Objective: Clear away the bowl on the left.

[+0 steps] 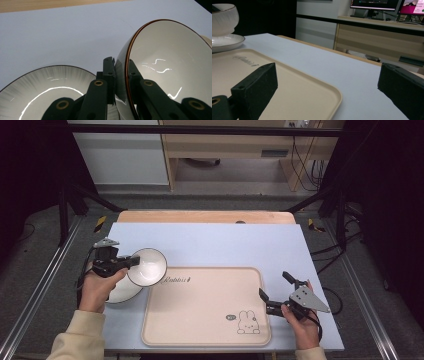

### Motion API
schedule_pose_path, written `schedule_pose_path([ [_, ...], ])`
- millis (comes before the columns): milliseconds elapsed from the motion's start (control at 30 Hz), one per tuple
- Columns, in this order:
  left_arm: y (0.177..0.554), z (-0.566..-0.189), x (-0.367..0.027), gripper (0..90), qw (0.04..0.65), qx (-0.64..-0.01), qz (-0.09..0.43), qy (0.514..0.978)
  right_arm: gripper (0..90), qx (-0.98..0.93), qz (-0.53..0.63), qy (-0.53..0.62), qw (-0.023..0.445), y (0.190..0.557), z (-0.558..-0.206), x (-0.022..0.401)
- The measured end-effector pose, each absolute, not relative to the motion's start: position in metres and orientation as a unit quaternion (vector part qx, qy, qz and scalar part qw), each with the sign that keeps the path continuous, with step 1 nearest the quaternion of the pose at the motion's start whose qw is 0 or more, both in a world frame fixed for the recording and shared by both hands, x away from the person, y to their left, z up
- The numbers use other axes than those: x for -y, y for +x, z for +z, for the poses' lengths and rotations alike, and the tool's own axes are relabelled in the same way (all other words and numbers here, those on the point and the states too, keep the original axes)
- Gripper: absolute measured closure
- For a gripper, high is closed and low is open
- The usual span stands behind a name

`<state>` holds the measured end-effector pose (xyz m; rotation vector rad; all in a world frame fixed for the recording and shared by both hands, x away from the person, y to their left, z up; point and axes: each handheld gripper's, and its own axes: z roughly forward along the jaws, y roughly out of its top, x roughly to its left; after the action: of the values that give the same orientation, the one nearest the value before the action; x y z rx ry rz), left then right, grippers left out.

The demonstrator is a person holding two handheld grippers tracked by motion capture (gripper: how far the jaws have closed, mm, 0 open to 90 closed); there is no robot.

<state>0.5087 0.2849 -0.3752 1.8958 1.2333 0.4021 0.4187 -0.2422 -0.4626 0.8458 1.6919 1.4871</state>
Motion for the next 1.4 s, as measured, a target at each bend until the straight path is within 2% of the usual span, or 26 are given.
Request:
schedule_pose_path([
  [267,0.511,-0.364,-0.27,82.1,0.414,-0.483,0.145,0.758,2.9,-0.648,0.59,0.312,0.367,0.413,-0.459,0.246],
  [733,0.517,-0.37,-0.234,82.1,0.394,-0.458,0.128,0.786,3.6,-0.653,0.586,0.31,0.366,0.412,-0.46,0.249],
  [1100,0.527,-0.379,-0.194,82.1,0.384,-0.442,0.094,0.805,4.7,-0.656,0.583,0.316,0.36,0.412,-0.46,0.25],
  [1267,0.529,-0.384,-0.18,82.1,0.401,-0.439,0.06,0.802,4.5,-0.654,0.586,0.316,0.358,0.412,-0.46,0.25],
  [1400,0.528,-0.386,-0.17,82.1,0.397,-0.432,0.056,0.808,4.3,-0.654,0.587,0.317,0.357,0.411,-0.459,0.251],
])
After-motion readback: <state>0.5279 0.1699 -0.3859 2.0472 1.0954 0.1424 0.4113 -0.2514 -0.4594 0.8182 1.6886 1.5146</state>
